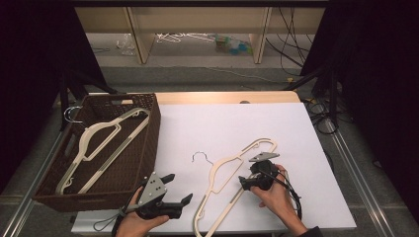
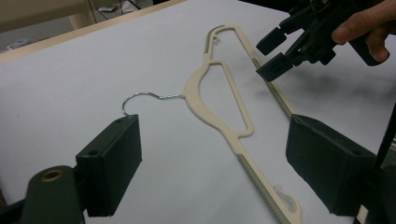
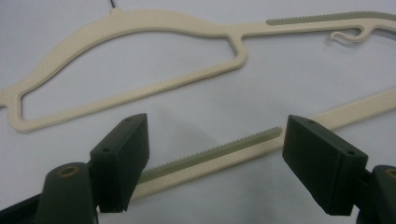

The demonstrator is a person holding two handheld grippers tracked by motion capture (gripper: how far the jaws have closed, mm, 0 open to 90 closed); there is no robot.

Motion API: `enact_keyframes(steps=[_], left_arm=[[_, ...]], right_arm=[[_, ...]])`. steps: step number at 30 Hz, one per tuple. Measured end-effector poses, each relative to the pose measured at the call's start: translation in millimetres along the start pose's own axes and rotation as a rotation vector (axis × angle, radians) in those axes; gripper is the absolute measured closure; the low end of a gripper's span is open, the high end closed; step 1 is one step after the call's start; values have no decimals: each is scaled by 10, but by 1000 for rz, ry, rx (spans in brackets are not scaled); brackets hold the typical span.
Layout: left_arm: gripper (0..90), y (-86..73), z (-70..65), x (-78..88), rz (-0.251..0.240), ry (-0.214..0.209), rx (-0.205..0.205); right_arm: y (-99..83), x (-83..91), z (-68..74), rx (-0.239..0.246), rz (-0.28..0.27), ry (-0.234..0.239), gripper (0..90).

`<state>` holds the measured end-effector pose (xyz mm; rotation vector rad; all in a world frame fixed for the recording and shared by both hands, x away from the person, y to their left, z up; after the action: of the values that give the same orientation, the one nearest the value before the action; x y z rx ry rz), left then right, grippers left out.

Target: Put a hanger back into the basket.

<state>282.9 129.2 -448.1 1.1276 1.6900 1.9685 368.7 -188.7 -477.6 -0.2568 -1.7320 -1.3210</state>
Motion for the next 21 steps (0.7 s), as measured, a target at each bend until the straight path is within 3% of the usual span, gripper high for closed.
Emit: enact_keyframes(steps=[5,9,12,21], left_arm=[[183,-5,-2,-2,-1,-3,6],[183,0,10,4,-4,0,0],[183,-3,10,4,-3,1,0],[183,-6,21,4,2,5,-3]], right_arm=[[1,-23,-1,29,19,2,254],[-1,-36,-21,-3,34,-16,257],[-11,-38,-43,1,63,-20,256],[-8,-48,-14,-14,66,-25,256]])
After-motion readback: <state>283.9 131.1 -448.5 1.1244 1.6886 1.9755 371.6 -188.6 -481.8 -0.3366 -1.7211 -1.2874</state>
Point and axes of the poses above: each handheld gripper's, and its own axes: x roughly backward along the jaws, y roughly out of its top, z roughly to its left, the point moved 1 cm from there along -x, roughly forward along the jaws, and after that the axes turned 4 degrees about -z, right-handed, at the moved point
